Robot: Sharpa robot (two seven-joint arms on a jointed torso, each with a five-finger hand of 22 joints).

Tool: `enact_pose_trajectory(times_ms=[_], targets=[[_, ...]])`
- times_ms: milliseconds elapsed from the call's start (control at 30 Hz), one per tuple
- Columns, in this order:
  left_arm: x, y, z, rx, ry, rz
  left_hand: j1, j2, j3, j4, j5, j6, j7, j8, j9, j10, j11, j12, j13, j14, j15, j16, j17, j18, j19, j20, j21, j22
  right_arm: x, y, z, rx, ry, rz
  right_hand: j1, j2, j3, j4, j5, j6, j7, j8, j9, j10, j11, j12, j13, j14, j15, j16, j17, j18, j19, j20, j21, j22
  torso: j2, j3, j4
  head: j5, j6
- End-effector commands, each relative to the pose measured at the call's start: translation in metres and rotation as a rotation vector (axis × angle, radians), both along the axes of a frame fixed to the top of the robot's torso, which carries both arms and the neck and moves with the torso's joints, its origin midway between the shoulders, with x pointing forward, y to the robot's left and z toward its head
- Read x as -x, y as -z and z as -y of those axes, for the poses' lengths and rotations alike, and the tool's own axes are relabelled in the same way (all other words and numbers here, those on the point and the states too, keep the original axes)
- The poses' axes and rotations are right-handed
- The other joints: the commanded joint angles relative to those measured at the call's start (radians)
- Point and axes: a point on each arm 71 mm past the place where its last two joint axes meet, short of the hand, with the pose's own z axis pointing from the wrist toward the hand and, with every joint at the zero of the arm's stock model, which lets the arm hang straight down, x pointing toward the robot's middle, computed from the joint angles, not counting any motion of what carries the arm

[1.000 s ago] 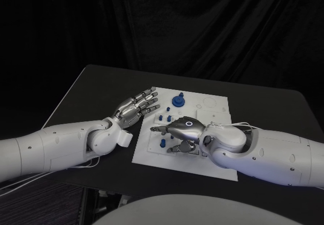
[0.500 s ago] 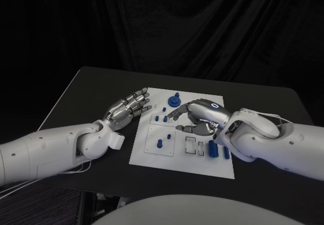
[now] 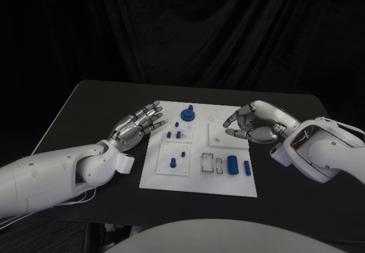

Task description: Assemble the parts on the task board

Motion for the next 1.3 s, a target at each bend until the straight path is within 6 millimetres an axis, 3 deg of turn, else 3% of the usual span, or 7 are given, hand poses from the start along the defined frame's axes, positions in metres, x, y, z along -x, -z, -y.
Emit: enact_pose_trajectory(times_ms=[33, 133, 267, 367, 600, 967, 1300], targets=[[-0.001, -0.007, -0.002, 0.053, -0.040, 0.072, -0.005, -0.006, 0.005, -0.001, 0.005, 0.010, 0.000, 0.007, 0.002, 0.003, 0.007, 0.008, 0.002, 0.002, 0.001, 0.007, 0.002, -0.006, 0.007, -0.002, 0.006, 0.001, 0.001, 0.017, 0.014, 0.117, 0.112, -0.200, -0.065, -0.002, -0.044, 0.028, -0.013, 0.006, -0.015, 0.057, 0.040, 0.157, -0.012, 0.153, 0.274, 0.047, -0.006, 0.098, 0.166, -0.001, 0.015, -0.002, 0.064, 0.140, -0.005, 0.0005, -0.0024, -0.029, 0.000], [-0.001, -0.007, -0.002, 0.059, -0.044, 0.067, -0.005, -0.006, 0.006, -0.002, 0.006, 0.011, 0.001, 0.007, 0.002, 0.004, 0.008, 0.009, 0.002, 0.002, 0.001, 0.008, 0.002, -0.006, 0.007, -0.002, 0.006, 0.002, 0.005, 0.026, 0.026, 0.199, 0.174, -0.244, -0.135, 0.001, -0.089, 0.064, -0.024, 0.001, -0.030, 0.150, 0.113, 0.467, -0.025, 0.217, 0.576, 0.164, -0.018, 0.250, 0.499, -0.039, 0.097, -0.015, 0.290, 0.192, -0.008, 0.0011, -0.0043, -0.066, 0.000], [0.000, -0.007, -0.003, 0.062, -0.048, 0.063, -0.005, -0.006, 0.007, -0.002, 0.008, 0.011, 0.001, 0.007, 0.002, 0.004, 0.009, 0.010, 0.002, 0.002, 0.002, 0.008, 0.002, -0.006, 0.007, -0.002, 0.006, 0.002, 0.013, 0.036, 0.034, 0.301, 0.231, -0.254, -0.229, -0.004, -0.123, 0.078, -0.022, -0.025, -0.049, 0.261, 0.211, 0.467, -0.043, 0.217, 0.576, 0.168, -0.034, 0.255, 0.511, -0.063, 0.142, -0.032, 0.421, 0.224, -0.006, -0.0005, -0.0036, -0.112, 0.000], [0.000, -0.007, -0.005, 0.060, -0.052, 0.062, -0.005, -0.006, 0.008, -0.003, 0.008, 0.012, 0.001, 0.008, 0.002, 0.004, 0.010, 0.011, 0.002, 0.002, 0.002, 0.008, 0.002, -0.006, 0.008, -0.002, 0.006, 0.002, 0.018, 0.041, 0.035, 0.372, 0.251, -0.252, -0.323, -0.008, -0.125, 0.082, -0.015, -0.065, -0.058, 0.331, 0.289, 0.467, -0.052, 0.217, 0.576, 0.168, -0.044, 0.255, 0.511, -0.085, 0.177, -0.041, 0.517, 0.252, -0.006, -0.0005, -0.0041, -0.127, 0.000], [0.000, -0.007, -0.006, 0.063, -0.053, 0.062, -0.004, -0.006, 0.009, -0.004, 0.011, 0.012, 0.000, 0.008, 0.002, 0.004, 0.012, 0.012, 0.002, 0.003, 0.002, 0.009, 0.002, -0.006, 0.008, -0.002, 0.006, 0.002, 0.028, 0.048, 0.033, 0.491, 0.276, -0.265, -0.385, -0.008, -0.112, 0.081, -0.001, -0.105, -0.060, 0.373, 0.352, 0.467, -0.054, 0.217, 0.576, 0.168, -0.046, 0.255, 0.511, -0.092, 0.188, -0.045, 0.546, 0.261, -0.006, -0.0027, 0.0020, -0.142, 0.000], [0.000, -0.007, -0.006, 0.065, -0.051, 0.061, -0.004, -0.006, 0.010, -0.005, 0.012, 0.012, 0.001, 0.008, 0.002, 0.004, 0.015, 0.014, 0.002, 0.003, 0.002, 0.011, 0.002, -0.006, 0.008, -0.002, 0.007, 0.003, 0.035, 0.061, 0.024, 0.554, 0.270, -0.308, -0.382, 0.005, -0.101, 0.080, 0.025, -0.128, -0.060, 0.396, 0.391, 0.467, -0.054, 0.217, 0.576, 0.168, -0.047, 0.255, 0.511, -0.091, 0.186, -0.045, 0.542, 0.259, -0.005, 0.0003, -0.0021, -0.164, 0.000], [-0.001, -0.006, -0.006, 0.066, -0.045, 0.058, -0.004, -0.005, 0.012, -0.005, 0.014, 0.010, 0.001, 0.007, 0.001, 0.004, 0.018, 0.015, 0.002, 0.003, 0.003, 0.011, 0.002, -0.006, 0.009, -0.002, 0.007, 0.003, 0.033, 0.070, 0.015, 0.568, 0.261, -0.247, -0.427, -0.020, -0.114, 0.081, 0.058, -0.137, -0.062, 0.404, 0.418, 0.467, -0.057, 0.217, 0.576, 0.168, -0.049, 0.255, 0.511, -0.087, 0.178, -0.046, 0.527, 0.254, -0.007, 0.0004, -0.0036, -0.157, 0.000]])
